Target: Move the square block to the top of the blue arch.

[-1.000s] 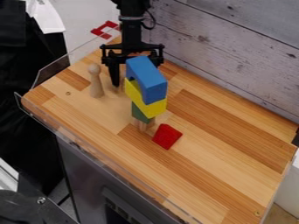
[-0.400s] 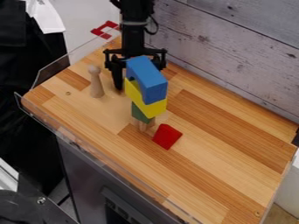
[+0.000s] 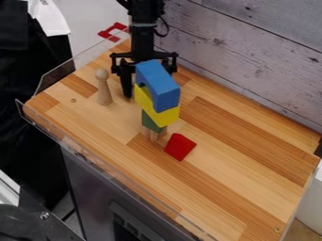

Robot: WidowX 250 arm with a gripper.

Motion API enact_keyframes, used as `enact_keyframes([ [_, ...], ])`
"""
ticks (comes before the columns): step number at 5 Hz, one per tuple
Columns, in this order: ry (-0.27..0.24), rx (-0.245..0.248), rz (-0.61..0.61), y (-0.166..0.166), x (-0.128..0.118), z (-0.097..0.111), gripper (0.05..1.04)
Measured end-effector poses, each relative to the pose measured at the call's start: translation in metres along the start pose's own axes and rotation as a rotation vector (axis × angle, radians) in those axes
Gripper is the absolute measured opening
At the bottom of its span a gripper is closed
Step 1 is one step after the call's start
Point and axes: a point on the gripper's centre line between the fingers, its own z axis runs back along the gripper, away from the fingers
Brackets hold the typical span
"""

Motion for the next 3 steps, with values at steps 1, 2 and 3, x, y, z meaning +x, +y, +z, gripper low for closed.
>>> enact_keyframes([
  [1,0.0,0.0,0.0,0.0,0.0,0.0,0.834],
  [2,0.008,0.021,-0.003,0.003,-0.005,0.006,0.834],
  [3,-0.083,0.011,-0.025,-0.003,-0.006,0.055,0.834],
])
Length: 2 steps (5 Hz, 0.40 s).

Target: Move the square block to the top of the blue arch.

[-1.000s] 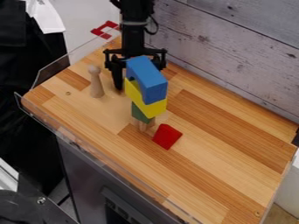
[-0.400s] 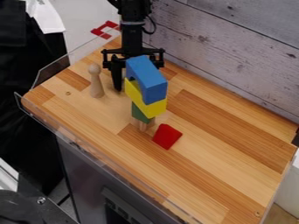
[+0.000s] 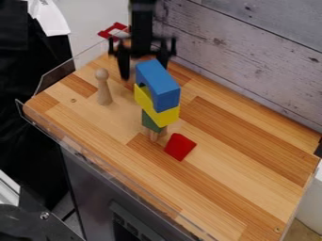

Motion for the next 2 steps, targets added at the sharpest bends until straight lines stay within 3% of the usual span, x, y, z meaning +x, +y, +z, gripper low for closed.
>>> enact_keyframes([
  [1,-0.109,-0.031,-0.003,-0.005,0.004,0.048,0.834],
  [2,-0.143,-0.05,-0.012,-0.008,-0.004,0.073,0.834],
])
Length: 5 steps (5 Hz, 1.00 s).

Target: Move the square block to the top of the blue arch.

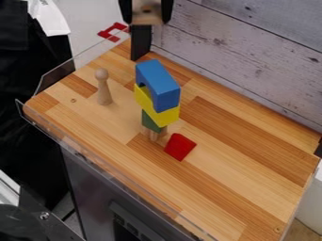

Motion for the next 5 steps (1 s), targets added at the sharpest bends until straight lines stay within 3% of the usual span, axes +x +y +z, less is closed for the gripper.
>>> enact_keyframes([
  [1,-0.024,-0.021,-0.006,0.002,-0.023,0.031,0.834],
  [2,0.029,-0.016,-0.011,0.003,-0.053,0.034,0.834],
  [5,0.207,-0.03,0.041,0.008,-0.106,0.005,0.834],
])
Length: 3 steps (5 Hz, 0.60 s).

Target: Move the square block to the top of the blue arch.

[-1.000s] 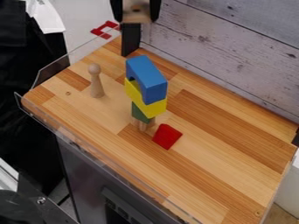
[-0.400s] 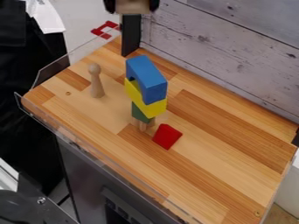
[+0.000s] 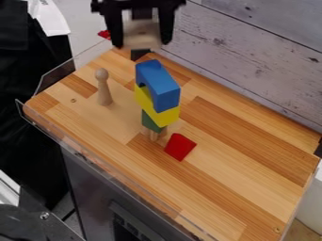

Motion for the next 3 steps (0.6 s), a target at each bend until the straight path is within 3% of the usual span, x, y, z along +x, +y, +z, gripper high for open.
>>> enact_keyframes([
  [2,0.043,0.013,-0.053,-0.012,-0.026,-0.016,0.834],
  [3,0.039,0.02,-0.085,-0.018,-0.035,-0.02,0.834],
])
